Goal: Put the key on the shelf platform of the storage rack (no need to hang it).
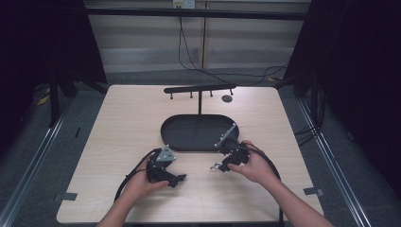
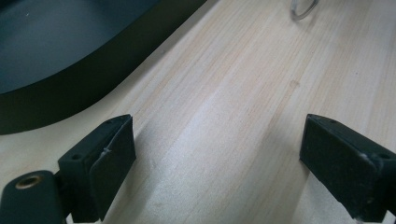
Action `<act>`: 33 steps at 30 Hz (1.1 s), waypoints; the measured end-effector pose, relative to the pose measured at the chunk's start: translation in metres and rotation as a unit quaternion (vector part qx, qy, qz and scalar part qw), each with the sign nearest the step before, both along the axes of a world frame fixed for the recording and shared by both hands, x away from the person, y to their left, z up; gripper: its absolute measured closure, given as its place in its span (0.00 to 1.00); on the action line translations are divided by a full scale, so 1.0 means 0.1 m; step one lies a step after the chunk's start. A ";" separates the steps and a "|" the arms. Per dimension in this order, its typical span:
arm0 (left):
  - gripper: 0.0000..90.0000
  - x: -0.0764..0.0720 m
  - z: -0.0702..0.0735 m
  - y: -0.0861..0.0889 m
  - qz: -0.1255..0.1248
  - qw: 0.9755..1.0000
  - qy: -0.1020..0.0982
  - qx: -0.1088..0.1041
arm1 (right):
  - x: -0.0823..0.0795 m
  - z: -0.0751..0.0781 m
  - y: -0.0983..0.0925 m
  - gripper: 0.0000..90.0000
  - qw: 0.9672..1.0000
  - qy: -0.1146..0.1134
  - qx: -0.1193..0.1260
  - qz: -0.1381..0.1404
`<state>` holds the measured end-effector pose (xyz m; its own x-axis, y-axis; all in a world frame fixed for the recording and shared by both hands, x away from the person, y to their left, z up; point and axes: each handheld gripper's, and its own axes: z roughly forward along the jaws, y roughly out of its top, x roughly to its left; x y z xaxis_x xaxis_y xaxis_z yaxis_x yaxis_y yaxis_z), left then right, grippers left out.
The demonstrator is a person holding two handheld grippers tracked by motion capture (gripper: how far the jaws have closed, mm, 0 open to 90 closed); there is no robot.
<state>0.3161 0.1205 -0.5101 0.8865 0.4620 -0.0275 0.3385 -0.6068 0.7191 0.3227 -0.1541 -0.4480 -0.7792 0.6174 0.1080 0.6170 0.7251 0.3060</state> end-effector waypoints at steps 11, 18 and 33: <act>0.11 0.00 0.00 0.00 0.000 1.000 0.000 0.000 | 0.02 0.15 -0.01 0.77 1.000 0.007 0.006 0.000; 0.11 0.00 0.00 0.00 0.000 1.000 0.000 0.000 | 0.04 0.26 -0.01 0.77 1.000 0.001 0.012 0.001; 0.11 0.00 0.00 0.00 0.000 1.000 0.000 0.000 | 0.13 0.40 0.11 0.77 1.000 -0.011 0.018 -0.003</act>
